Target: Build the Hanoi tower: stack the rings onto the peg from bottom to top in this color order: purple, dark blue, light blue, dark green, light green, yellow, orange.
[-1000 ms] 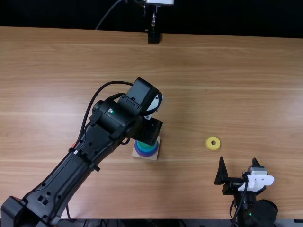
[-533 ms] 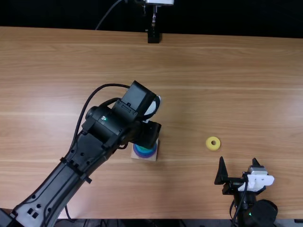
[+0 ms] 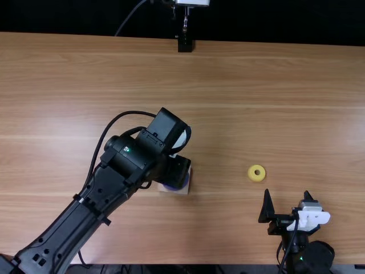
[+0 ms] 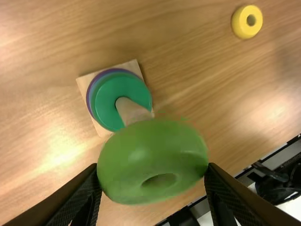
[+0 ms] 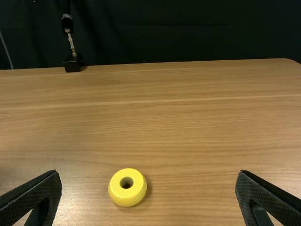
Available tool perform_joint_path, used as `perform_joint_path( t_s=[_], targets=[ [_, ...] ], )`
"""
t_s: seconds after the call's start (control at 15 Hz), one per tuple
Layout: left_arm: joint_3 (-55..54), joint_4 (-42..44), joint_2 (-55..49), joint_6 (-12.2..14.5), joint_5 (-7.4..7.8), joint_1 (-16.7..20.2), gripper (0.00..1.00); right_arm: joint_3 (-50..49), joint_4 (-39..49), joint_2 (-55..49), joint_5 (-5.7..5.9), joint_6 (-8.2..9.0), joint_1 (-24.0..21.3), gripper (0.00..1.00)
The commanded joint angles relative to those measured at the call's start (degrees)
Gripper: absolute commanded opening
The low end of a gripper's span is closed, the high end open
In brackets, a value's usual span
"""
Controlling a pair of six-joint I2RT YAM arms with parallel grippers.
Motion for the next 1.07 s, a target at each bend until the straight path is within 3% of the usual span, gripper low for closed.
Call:
perform_joint_path(
  t_s=[0.0,1.0],
  targets=[
    [-0.7,0.2,-1.3,-0.5,0.48,0.0,0.00,-3.5,-3.8,-0.7,0.00,-0.20,-0.7,1.00],
    [5.0,0.2,0.4,-0.6,0.17,0.5,0.00,-3.5,-3.8,-0.7,0.00,-0.20,-0.7,1.00]
  ],
)
